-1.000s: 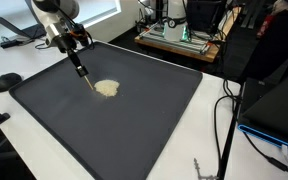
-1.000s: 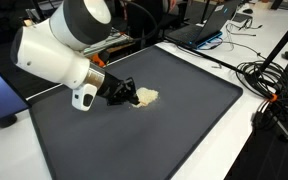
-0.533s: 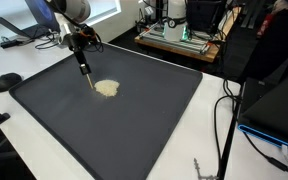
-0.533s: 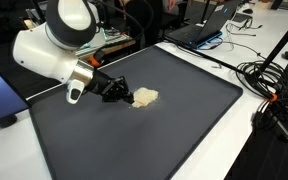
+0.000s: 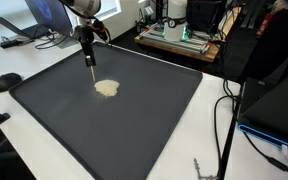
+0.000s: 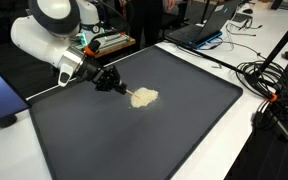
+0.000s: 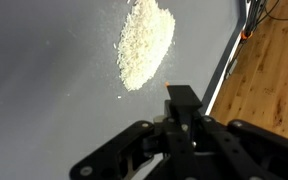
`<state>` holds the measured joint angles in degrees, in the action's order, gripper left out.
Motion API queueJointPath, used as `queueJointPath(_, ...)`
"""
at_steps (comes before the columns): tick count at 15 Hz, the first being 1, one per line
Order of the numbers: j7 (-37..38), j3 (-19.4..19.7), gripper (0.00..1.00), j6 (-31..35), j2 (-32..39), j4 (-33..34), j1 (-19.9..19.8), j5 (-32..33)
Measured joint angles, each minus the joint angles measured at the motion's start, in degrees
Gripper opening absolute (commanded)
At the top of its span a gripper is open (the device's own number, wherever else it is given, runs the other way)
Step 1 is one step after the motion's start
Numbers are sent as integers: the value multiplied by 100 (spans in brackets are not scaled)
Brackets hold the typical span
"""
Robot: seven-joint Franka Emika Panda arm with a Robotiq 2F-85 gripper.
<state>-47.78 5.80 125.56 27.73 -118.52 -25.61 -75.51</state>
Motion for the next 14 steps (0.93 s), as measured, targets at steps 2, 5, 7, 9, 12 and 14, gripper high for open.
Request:
queueJointPath(2, -8, 131, 3, 216, -248, -317, 211, -187)
queueJointPath(5, -8, 252, 3, 708, -615, -738, 556, -383)
queueJointPath(7, -7, 276, 3, 1097, -872, -988, 788, -443)
queueJointPath(9, 1, 279, 3, 1506, -1153, -1228, 1017, -444)
queueJointPath(12, 11, 276, 3, 2138, -1585, -1554, 1352, -431)
queueJointPath(14, 15, 239, 3, 2579, -1877, -1755, 1571, -399)
